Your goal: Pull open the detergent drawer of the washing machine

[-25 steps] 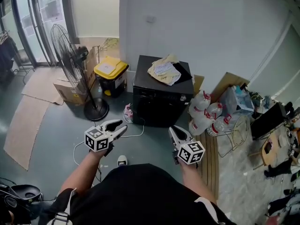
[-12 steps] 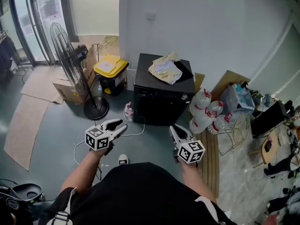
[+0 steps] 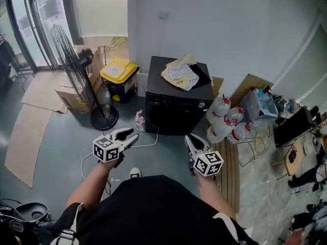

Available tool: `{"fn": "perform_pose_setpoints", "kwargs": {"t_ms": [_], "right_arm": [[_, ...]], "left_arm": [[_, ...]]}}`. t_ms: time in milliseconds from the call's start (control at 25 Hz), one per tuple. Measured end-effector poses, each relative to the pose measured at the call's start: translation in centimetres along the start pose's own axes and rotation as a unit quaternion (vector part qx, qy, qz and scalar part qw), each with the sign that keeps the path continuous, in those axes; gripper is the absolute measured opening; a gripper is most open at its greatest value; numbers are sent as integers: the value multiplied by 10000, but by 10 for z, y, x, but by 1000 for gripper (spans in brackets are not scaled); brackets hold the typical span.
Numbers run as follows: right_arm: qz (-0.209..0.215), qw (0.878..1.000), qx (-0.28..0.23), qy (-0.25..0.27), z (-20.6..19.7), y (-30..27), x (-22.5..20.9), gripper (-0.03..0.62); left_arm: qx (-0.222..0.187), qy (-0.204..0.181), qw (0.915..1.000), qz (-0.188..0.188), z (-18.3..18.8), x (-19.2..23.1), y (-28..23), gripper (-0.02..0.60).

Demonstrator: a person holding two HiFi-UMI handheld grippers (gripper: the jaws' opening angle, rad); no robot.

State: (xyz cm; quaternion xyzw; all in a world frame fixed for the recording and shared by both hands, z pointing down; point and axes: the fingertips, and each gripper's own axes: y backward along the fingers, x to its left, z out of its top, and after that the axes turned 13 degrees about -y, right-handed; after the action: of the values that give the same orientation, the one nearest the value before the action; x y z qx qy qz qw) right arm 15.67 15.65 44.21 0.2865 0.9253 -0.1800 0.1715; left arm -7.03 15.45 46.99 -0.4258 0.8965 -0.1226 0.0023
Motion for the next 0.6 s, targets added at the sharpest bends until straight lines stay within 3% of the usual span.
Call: {"fn": "perform_pose_setpoints", "kwargs": {"t_ms": [600], "right_arm": [[-171,9998,20,-130,8,-36,-22,38]], "left_arm": [[162,-2,9997,-162,4,41,-32,160]]}}
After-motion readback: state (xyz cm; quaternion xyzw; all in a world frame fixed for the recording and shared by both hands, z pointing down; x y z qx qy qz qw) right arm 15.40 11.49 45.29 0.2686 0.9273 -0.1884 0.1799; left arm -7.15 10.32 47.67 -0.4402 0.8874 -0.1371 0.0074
